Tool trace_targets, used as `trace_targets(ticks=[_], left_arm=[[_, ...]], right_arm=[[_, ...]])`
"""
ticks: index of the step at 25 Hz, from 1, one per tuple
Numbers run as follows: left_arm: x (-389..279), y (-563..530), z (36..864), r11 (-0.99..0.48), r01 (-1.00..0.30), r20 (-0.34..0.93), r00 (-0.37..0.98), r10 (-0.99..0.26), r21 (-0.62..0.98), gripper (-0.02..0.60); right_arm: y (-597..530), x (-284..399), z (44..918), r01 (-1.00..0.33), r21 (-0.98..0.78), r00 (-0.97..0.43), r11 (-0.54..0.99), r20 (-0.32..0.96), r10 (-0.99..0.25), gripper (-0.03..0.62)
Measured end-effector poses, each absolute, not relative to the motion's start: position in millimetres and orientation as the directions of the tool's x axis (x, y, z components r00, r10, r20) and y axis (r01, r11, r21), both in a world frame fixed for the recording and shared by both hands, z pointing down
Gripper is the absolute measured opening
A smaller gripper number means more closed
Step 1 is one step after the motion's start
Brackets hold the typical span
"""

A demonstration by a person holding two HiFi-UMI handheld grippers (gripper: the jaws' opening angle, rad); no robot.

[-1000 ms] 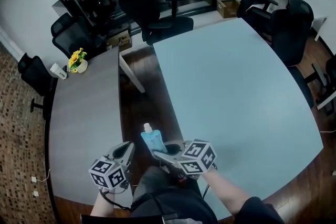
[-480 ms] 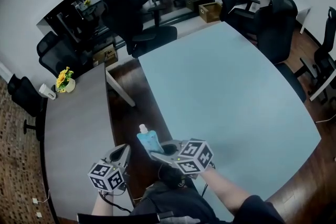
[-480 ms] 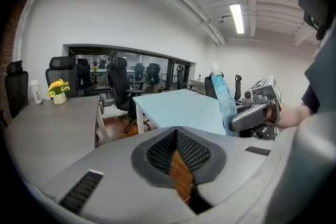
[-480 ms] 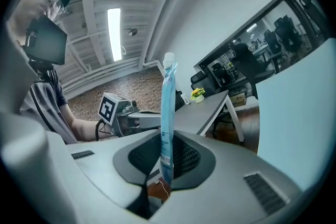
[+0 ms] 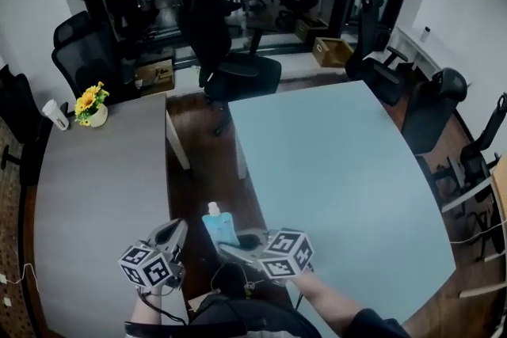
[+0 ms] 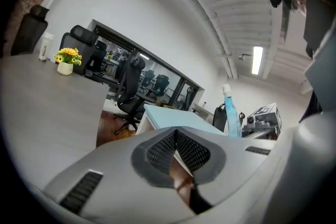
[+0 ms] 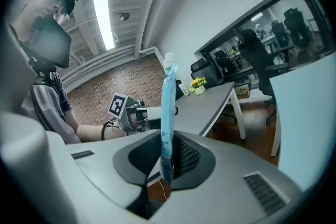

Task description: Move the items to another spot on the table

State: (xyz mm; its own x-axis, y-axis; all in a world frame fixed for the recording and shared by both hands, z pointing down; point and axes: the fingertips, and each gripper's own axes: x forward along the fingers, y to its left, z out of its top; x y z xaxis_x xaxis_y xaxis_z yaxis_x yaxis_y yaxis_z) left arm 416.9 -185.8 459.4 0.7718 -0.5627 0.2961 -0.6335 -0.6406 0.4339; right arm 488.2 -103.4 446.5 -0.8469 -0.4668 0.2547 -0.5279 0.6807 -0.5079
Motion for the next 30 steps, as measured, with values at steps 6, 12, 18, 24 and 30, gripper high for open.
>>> trace_targets(ticks=[6, 12, 18, 24, 30], left_arm=[[376, -243, 474, -0.623, -0.634, 0.249, 0.765, -0.594, 0.458, 0.005], [331, -287, 485, -0.563, -0.663, 0.226, 0.723, -0.653, 0.494, 0.005], [318, -312, 468, -0.567, -0.674, 0.181, 0.704, -0.687, 0.473, 0.006], [323, -342, 444, -0.581, -0.729, 0.191, 0.668, -0.719, 0.361, 0.006], [332, -391, 422, -0.548, -0.806, 0.215, 0.589, -0.779, 0.221, 0.006]], right_arm=[[-181, 445, 450, -0.527, -0.495, -0.849, 0.691, 0.339, -0.404, 0.040], [-242, 394, 446, -0.466, -0.477, -0.873, 0.745, 0.387, -0.298, 0.040], [-277, 374, 438, -0.426, -0.432, -0.882, 0.795, 0.393, -0.259, 0.040], [-318, 397, 436, -0.449, -0.414, -0.880, 0.792, 0.357, -0.312, 0.040], [-366, 442, 433, -0.500, -0.411, -0.864, 0.762, 0.296, -0.408, 0.040]])
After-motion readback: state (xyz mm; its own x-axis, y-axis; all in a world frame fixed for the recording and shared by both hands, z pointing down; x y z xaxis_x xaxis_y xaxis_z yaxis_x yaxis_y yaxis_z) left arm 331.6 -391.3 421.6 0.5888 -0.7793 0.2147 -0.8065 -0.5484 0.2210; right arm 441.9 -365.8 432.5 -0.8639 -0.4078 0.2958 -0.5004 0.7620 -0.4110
